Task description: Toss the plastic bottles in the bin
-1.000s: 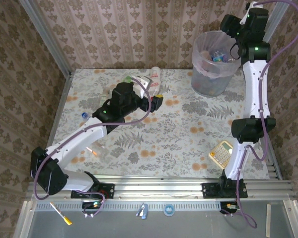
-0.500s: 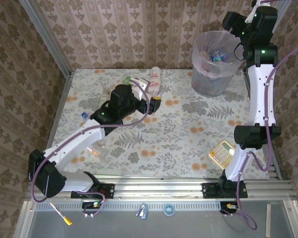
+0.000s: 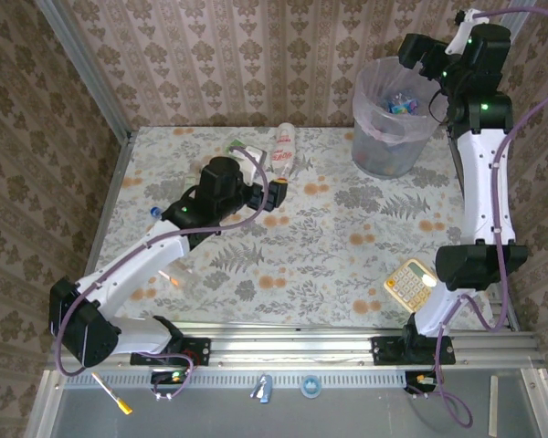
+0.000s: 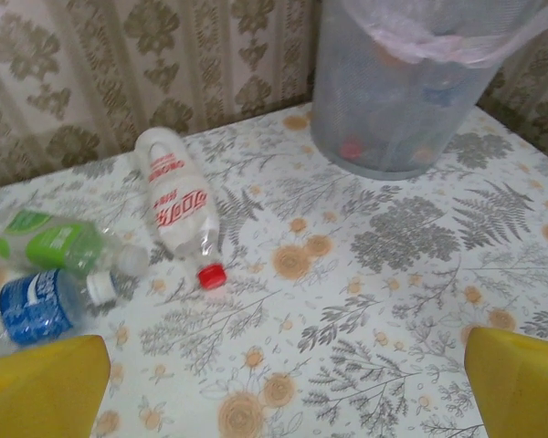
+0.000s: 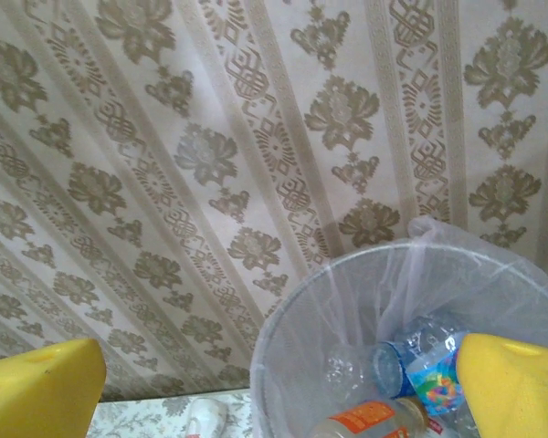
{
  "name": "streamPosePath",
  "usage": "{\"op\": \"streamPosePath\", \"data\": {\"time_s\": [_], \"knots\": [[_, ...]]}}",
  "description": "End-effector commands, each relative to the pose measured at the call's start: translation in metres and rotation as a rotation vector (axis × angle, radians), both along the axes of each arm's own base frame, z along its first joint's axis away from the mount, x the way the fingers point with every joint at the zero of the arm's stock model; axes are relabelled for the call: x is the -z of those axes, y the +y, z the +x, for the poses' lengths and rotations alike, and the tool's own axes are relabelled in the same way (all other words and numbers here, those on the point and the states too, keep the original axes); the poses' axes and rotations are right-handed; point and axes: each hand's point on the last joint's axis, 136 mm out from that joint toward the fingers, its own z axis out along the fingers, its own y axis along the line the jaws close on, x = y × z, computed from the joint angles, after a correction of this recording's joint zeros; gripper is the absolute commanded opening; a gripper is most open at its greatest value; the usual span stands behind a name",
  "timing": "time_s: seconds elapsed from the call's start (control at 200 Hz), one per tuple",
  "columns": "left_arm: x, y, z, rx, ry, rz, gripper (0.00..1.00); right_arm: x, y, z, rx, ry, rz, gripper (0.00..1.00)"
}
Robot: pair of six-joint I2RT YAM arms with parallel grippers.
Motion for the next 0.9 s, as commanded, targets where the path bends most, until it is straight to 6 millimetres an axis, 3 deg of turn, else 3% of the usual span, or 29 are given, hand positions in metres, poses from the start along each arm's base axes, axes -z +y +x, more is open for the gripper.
{"op": "streamPosePath", "data": {"time_s": [0.0, 0.155, 0.355, 0.52, 0.725, 0.77, 0.895], "knots": [[0.004, 0.024, 0.005, -0.117, 0.090, -0.022, 1.00, -0.029, 0.010, -0.015, -0.050, -0.087, -0.031, 1.00], [0.020, 0.046, 0.009, -0.220, 0.181, -0.032, 1.00, -0.026, 0.012, -0.019, -0.059, -0.074, -0.040, 1.00], [0.060, 0.100, 0.002, -0.488, 0.428, -0.084, 1.00, -0.021, 0.014, -0.023, -0.068, -0.062, -0.034, 1.00], [0.102, 0.145, -0.033, -0.740, 0.681, -0.147, 1.00, -0.018, 0.015, -0.027, -0.071, -0.052, -0.026, 1.00], [0.136, 0.175, -0.088, -0.916, 0.891, -0.033, 1.00, -0.012, 0.016, -0.030, -0.075, -0.040, -0.010, 1.00], [0.147, 0.190, -0.098, -0.986, 0.945, -0.026, 1.00, -0.011, 0.017, -0.030, -0.080, -0.040, -0.010, 1.00], [0.167, 0.205, -0.120, -1.067, 1.046, -0.023, 1.00, -0.007, 0.018, -0.031, -0.082, -0.030, -0.010, 1.00]]}}
